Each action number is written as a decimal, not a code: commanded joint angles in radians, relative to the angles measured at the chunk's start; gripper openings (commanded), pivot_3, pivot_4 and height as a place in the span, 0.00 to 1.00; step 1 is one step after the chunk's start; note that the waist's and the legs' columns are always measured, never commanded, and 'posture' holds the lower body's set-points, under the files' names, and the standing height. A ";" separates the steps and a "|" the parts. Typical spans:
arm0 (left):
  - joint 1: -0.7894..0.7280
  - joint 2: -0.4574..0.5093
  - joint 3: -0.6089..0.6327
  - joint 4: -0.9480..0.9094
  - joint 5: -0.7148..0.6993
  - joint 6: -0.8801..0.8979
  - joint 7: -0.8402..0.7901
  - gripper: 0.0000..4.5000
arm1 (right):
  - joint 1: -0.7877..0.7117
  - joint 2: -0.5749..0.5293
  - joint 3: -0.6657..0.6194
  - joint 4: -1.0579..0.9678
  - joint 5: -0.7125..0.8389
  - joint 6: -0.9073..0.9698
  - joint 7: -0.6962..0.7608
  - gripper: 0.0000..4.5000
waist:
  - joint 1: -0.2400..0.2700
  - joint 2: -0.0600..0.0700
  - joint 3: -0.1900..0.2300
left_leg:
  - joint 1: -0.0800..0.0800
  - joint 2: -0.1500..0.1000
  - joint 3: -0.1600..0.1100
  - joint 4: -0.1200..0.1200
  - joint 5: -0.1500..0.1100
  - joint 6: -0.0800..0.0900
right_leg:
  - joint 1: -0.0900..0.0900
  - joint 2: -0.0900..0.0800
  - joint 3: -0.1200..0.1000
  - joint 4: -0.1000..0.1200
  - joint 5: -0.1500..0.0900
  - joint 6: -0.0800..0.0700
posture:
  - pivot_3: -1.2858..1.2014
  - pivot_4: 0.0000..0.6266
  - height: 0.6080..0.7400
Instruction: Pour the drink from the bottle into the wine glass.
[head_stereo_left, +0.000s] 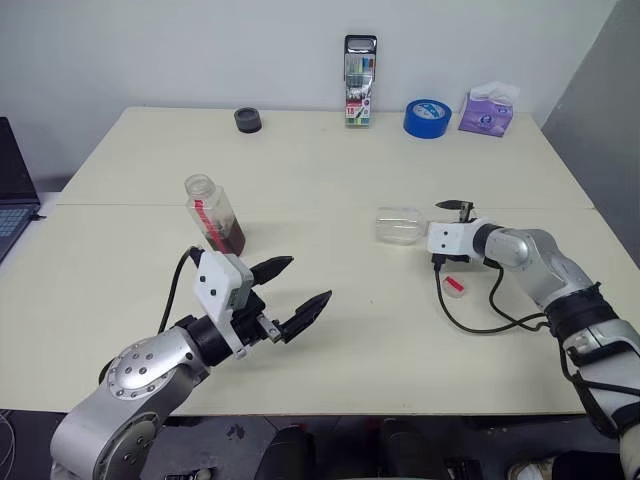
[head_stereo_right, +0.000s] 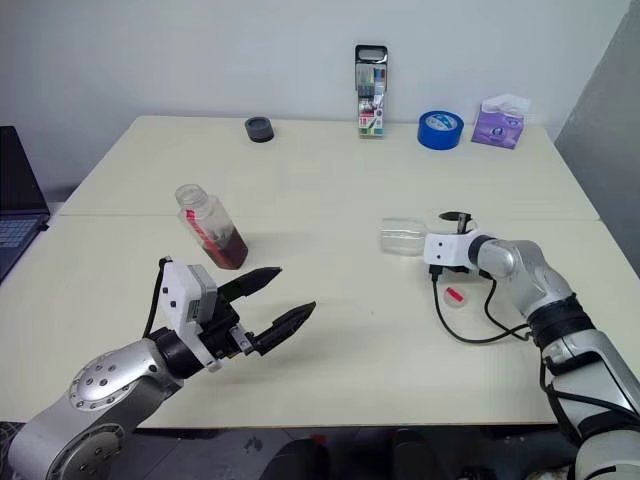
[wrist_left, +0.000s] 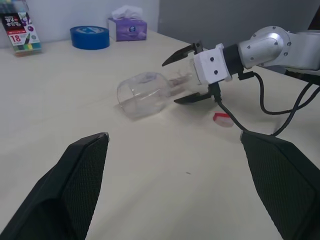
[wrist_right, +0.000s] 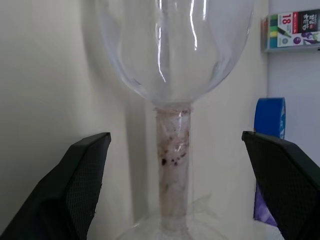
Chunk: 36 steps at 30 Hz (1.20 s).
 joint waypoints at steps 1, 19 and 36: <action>-0.013 -0.007 -0.009 -0.016 0.006 -0.021 0.011 1.00 | -0.058 0.012 0.013 0.076 -0.043 -0.023 -0.026 1.00 | 0.000 0.000 0.000 | 0.000 0.000 0.000 0.000 0.000 0.000 | 0.000 0.000 0.000 0.000 0.000 0.000 | 0.52 0.24 1.00; 0.062 -0.039 0.008 -0.081 -0.022 -0.004 0.093 1.00 | -0.100 0.066 0.033 0.077 -0.118 -0.148 -0.109 0.04 | -0.002 0.000 0.000 | 0.000 0.000 0.001 0.000 0.000 0.000 | 0.000 0.000 0.001 0.000 0.000 0.000 | 0.52 0.24 1.00; 0.622 -0.202 0.080 -0.155 0.149 -0.313 0.095 1.00 | -0.149 0.738 -0.473 0.206 0.683 0.112 -0.006 0.04 | -0.004 0.003 0.001 | 0.001 0.000 0.002 -0.002 -0.002 0.003 | -0.001 0.000 0.002 -0.001 0.001 -0.001 | 0.52 0.24 1.00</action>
